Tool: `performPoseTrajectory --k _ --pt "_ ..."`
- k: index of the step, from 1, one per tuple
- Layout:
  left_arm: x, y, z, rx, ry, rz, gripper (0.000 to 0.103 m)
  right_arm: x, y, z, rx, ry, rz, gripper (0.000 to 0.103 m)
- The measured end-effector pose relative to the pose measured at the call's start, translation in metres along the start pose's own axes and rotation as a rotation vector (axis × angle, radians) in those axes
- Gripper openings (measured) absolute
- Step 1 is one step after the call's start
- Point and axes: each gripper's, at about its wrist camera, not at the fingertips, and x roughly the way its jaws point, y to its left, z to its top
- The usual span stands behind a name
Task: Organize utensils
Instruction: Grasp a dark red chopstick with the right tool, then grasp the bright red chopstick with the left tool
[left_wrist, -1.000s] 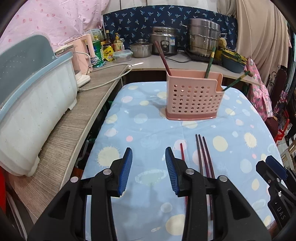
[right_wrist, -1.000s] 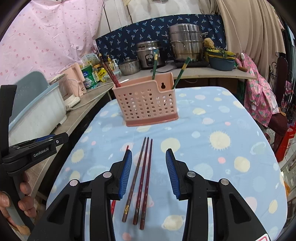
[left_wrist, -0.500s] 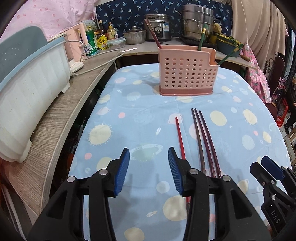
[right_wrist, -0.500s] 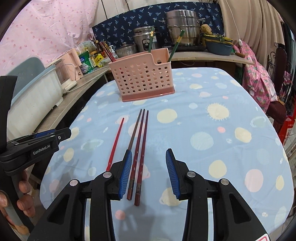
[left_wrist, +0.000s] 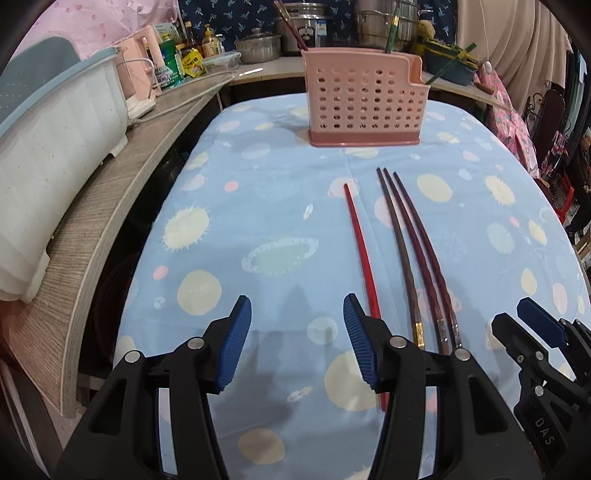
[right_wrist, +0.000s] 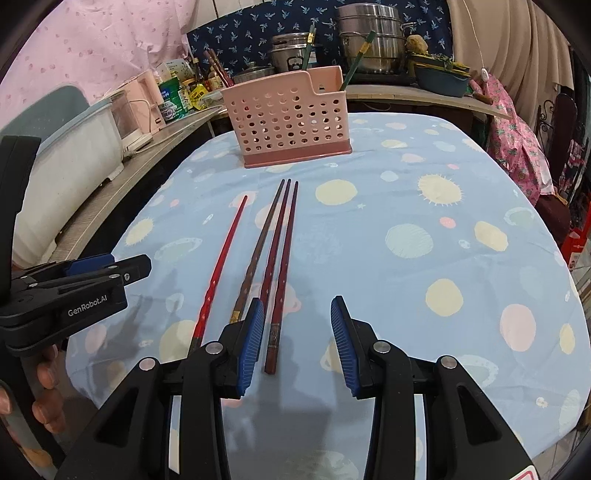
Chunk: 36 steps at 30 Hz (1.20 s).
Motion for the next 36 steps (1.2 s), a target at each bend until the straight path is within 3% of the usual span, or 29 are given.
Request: performPoseTrajectory --k 13,22,26,36 --pt "0.010 -0.004 -0.012 0.016 0.042 -0.005 0.051 0.026 0.011 -0.018 -0.026 0.061 0.000 0.037" --pt "0.014 -0.004 -0.014 0.012 0.055 -0.008 0.051 0.038 0.013 -0.022 -0.044 0.077 -0.016 0.021" --pt "0.016 -0.005 -0.015 0.012 0.061 -0.016 0.051 0.038 0.009 -0.023 -0.048 0.071 -0.041 0.007" --pt "0.013 -0.018 -0.021 0.038 0.055 -0.034 0.061 0.031 -0.003 -0.026 -0.022 0.072 -0.044 0.007"
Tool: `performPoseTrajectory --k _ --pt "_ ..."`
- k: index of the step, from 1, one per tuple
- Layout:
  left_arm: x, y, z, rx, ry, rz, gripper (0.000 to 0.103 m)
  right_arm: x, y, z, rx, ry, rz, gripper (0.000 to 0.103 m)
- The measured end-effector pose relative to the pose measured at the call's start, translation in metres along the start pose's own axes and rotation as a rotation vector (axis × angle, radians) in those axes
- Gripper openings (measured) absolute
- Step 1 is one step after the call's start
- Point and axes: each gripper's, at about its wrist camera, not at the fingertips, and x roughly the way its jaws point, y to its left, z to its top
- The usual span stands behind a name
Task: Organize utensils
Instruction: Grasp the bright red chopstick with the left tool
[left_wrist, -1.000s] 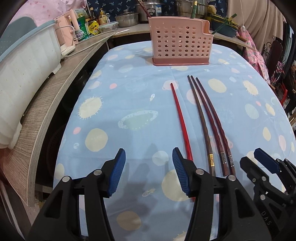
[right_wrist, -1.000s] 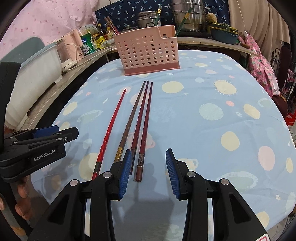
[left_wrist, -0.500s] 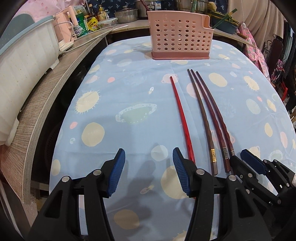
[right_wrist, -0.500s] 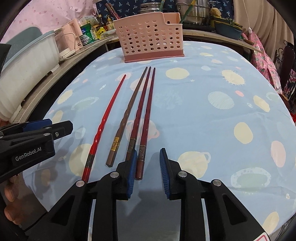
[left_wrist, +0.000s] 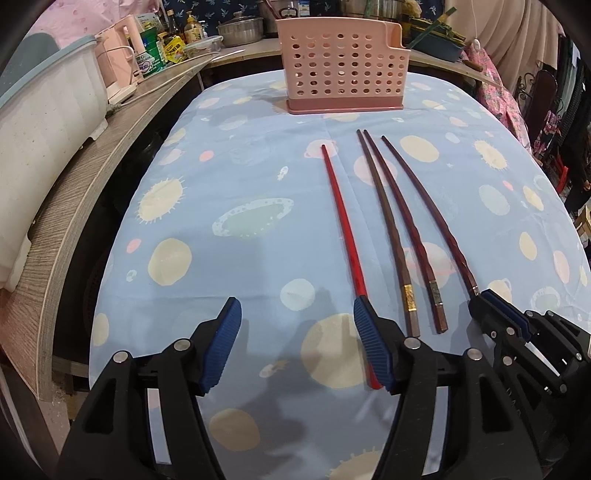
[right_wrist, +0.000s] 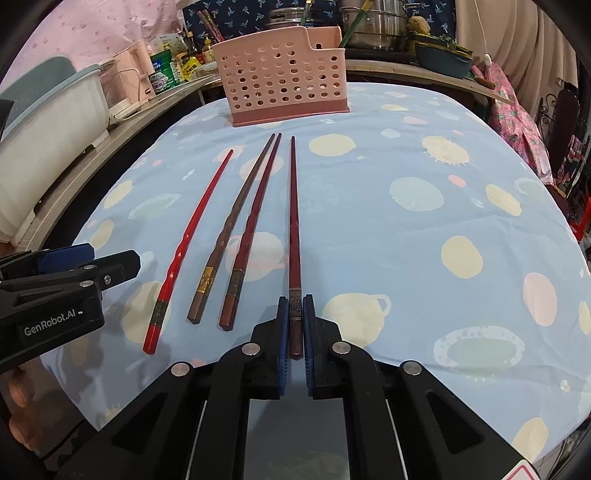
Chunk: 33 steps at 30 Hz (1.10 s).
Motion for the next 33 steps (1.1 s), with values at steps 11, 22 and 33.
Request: performPoseTrajectory --k 11,22,33 --pt "0.010 -0.008 -0.012 -0.006 0.049 -0.053 0.069 -0.003 -0.005 -0.004 0.021 0.002 0.009 0.007" --pt "0.020 -0.007 -0.019 -0.011 0.083 -0.071 0.052 -0.003 -0.005 -0.004 0.020 0.002 0.009 0.007" --pt "0.016 -0.011 -0.018 0.016 0.088 -0.101 0.008 -0.002 -0.005 -0.003 0.018 0.002 0.007 0.007"
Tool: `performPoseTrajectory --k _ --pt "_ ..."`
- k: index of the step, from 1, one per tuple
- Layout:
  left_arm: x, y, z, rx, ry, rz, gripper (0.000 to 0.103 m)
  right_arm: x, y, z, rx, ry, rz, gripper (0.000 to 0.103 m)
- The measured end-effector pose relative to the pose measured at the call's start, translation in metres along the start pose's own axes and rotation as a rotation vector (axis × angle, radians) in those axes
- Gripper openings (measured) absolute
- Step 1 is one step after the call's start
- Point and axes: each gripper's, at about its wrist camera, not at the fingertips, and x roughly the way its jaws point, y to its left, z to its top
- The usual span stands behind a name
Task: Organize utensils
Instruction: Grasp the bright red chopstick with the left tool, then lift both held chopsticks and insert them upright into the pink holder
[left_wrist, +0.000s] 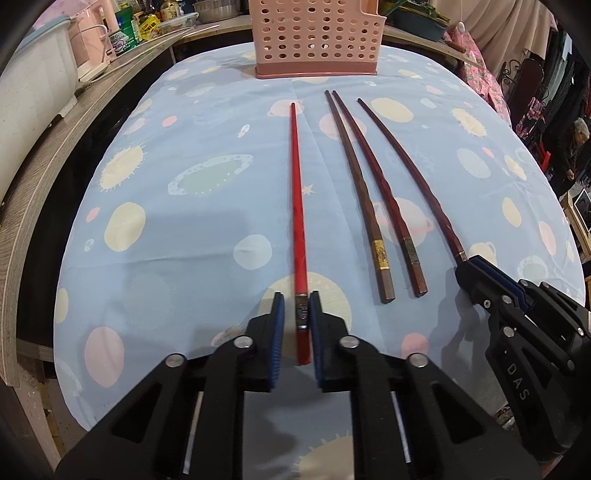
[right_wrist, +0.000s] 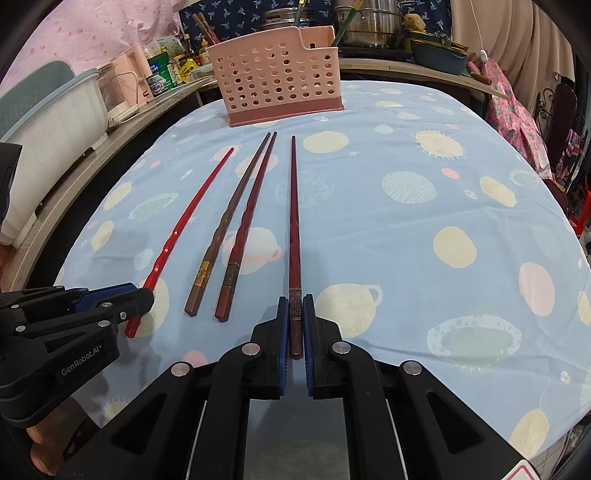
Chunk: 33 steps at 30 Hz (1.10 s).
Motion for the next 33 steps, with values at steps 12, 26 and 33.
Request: performPoseTrajectory --k 12,26,33 --pt "-0.001 0.003 0.005 -0.021 0.025 -0.020 0.007 -0.003 -0.002 0.004 0.023 0.016 0.018 0.007" --pt "-0.032 0.007 0.023 -0.030 -0.054 -0.003 0.007 -0.040 -0.009 0.034 0.041 -0.102 0.027 0.007" --pt "-0.058 0.012 0.043 -0.049 -0.119 -0.025 0.007 -0.065 -0.012 0.065 0.048 -0.191 0.036 0.007"
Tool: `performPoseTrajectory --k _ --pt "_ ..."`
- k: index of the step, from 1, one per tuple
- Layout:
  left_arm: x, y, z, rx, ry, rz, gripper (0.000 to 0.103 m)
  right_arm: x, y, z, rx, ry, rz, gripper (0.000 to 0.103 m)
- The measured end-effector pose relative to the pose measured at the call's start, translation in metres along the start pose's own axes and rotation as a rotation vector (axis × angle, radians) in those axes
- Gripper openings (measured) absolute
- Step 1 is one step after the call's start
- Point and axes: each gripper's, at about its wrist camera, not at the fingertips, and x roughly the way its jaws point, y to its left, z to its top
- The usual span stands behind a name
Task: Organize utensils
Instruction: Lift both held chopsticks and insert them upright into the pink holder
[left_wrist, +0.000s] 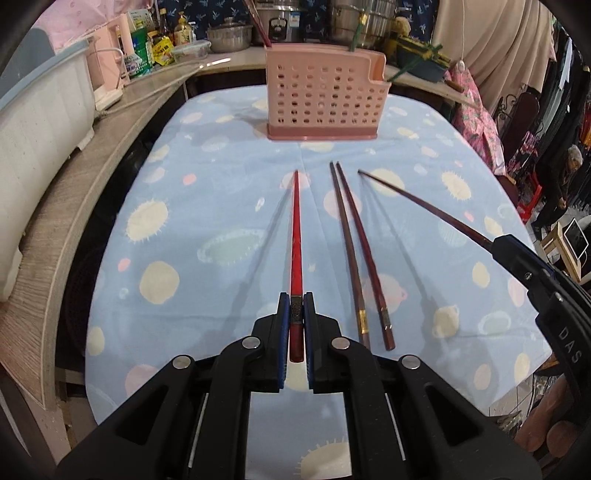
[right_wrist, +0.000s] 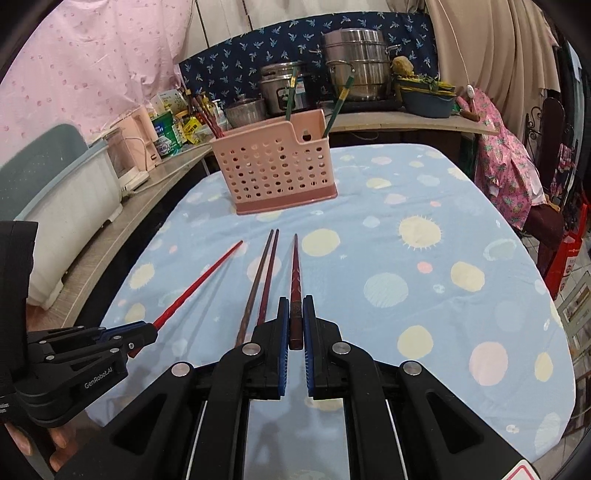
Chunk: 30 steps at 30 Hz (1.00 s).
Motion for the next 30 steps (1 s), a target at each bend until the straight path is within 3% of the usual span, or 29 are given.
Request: performPoseTrajectory --k 15,20,27,30 --pt "-0.052 0.023 0.105 -0.055 -0.224 0.002 0.007 -0.021 -0.010 0.098 0.017 -0.199 0.008 0.007" --pt "-0.056 0.022 0.140 -0.055 -0.262 -0.004 0.007 -0.014 -0.015 0.127 0.034 -0.217 0.018 0.007" --pt "-0.075 0.029 0.190 -0.095 -0.317 -0.077 0.007 -0.016 -0.020 0.174 0.102 -0.270 0.112 0.007" --pt "-0.090 0.029 0.215 -0.098 -0.374 -0.071 0.007 -0.022 -0.018 0.202 0.106 -0.319 0.142 0.007"
